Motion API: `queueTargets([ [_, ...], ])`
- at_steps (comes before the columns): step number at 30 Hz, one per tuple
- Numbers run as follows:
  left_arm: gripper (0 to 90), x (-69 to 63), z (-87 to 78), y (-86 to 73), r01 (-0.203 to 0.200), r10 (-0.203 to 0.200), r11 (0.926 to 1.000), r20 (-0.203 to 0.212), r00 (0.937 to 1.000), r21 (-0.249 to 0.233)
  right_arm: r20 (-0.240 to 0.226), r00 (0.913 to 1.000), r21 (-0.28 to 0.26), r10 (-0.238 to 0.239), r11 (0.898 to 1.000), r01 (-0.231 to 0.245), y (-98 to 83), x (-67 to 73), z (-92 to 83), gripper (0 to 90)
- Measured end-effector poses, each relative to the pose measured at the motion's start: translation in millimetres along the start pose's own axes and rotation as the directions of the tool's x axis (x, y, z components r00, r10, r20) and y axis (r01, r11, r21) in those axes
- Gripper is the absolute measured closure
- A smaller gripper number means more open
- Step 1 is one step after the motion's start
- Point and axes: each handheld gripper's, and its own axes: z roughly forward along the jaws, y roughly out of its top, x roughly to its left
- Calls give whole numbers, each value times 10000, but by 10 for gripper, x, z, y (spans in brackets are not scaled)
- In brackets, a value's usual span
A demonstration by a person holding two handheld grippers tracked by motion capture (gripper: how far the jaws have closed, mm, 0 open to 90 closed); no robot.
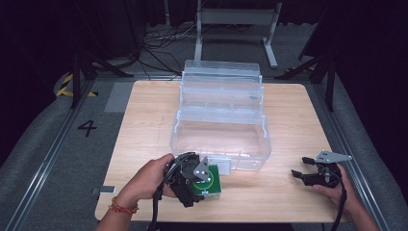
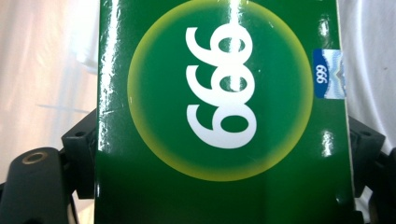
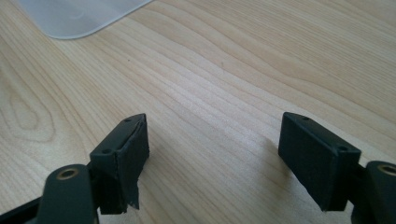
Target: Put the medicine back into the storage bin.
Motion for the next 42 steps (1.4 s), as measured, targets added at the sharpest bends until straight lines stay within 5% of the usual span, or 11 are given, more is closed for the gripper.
queueTargets([
  [17, 158, 357, -407, 156, -994, 971, 9943, -583, 9936, -377, 29, 10000, -13, 36, 10000, -35, -2, 4, 0, 250],
  [42, 158, 1199, -368, -15, -987, 950, 9931, -579, 9938, -638, 78, 9999, -21, 79, 10000, -79, -7, 8, -6, 250],
])
